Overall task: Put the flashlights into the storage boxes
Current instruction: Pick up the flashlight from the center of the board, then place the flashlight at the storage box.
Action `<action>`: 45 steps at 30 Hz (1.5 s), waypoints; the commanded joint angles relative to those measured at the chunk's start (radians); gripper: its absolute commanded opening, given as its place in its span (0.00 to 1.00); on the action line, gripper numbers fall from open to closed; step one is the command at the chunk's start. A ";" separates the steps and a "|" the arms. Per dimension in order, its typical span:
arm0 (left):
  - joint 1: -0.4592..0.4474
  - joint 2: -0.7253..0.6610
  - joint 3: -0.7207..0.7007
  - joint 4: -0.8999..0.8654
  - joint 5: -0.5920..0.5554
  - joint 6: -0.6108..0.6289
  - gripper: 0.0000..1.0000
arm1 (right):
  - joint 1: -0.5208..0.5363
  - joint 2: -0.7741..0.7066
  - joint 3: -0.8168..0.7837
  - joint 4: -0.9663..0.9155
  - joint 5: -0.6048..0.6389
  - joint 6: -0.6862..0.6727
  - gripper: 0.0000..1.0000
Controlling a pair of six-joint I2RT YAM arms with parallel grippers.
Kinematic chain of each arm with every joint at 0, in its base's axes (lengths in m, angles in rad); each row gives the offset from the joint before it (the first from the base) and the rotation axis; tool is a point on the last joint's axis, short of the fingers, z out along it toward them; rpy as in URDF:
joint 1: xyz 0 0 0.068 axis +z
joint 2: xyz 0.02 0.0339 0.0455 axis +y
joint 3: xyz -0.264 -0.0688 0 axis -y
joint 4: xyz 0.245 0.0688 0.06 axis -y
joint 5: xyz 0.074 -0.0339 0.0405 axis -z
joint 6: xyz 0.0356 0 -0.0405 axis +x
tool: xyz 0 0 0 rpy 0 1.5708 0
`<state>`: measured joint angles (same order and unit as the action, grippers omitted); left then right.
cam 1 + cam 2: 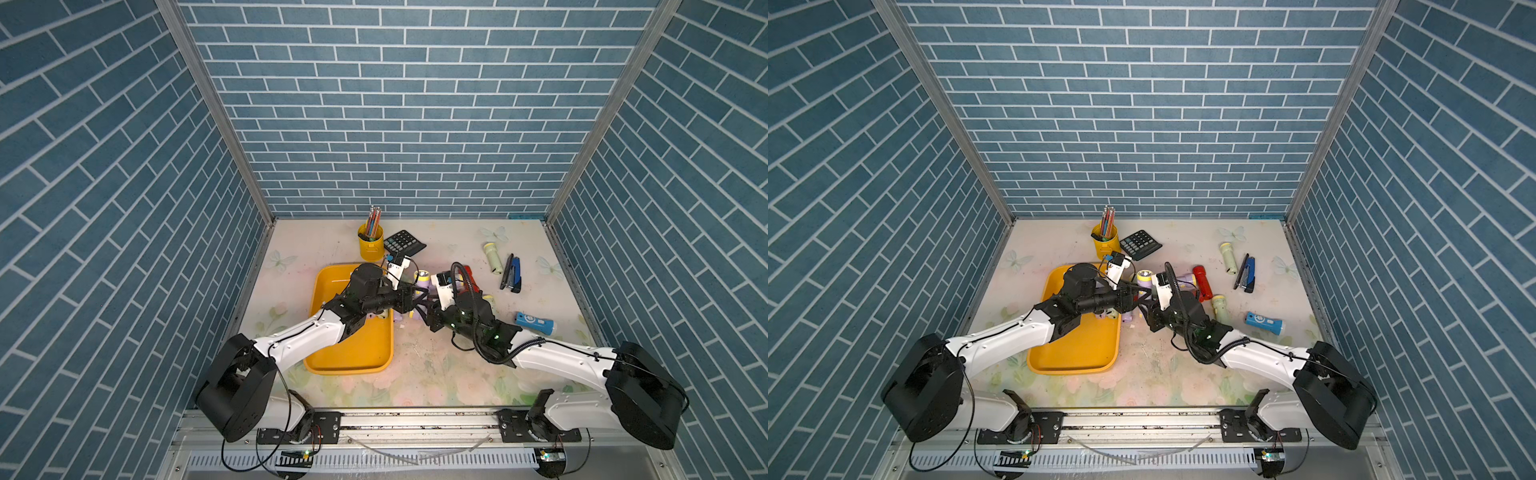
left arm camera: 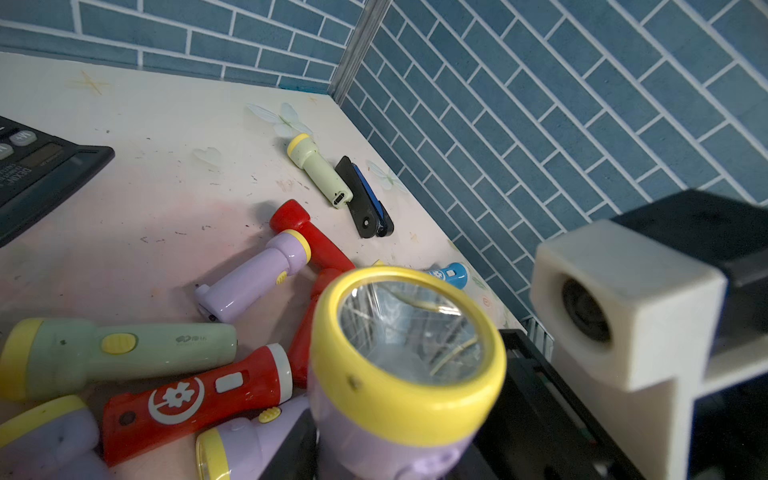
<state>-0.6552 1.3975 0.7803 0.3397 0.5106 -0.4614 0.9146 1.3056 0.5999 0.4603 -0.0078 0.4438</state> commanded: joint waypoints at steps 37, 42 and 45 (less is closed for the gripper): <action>0.243 -0.119 0.316 -1.108 0.021 0.283 0.34 | 0.002 -0.115 0.007 -0.217 -0.075 -0.037 0.62; 0.400 -0.101 0.331 -1.298 -0.030 0.348 0.37 | -0.004 -0.075 0.033 -0.220 -0.119 -0.034 0.62; 0.484 -0.083 0.323 -1.325 -0.036 0.366 0.37 | -0.005 -0.057 0.050 -0.238 -0.130 -0.040 0.62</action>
<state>-0.2218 1.2995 1.1000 -0.8562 0.4862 -0.1497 0.9150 1.2335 0.5980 0.2447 -0.1059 0.4129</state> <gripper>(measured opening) 0.388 0.621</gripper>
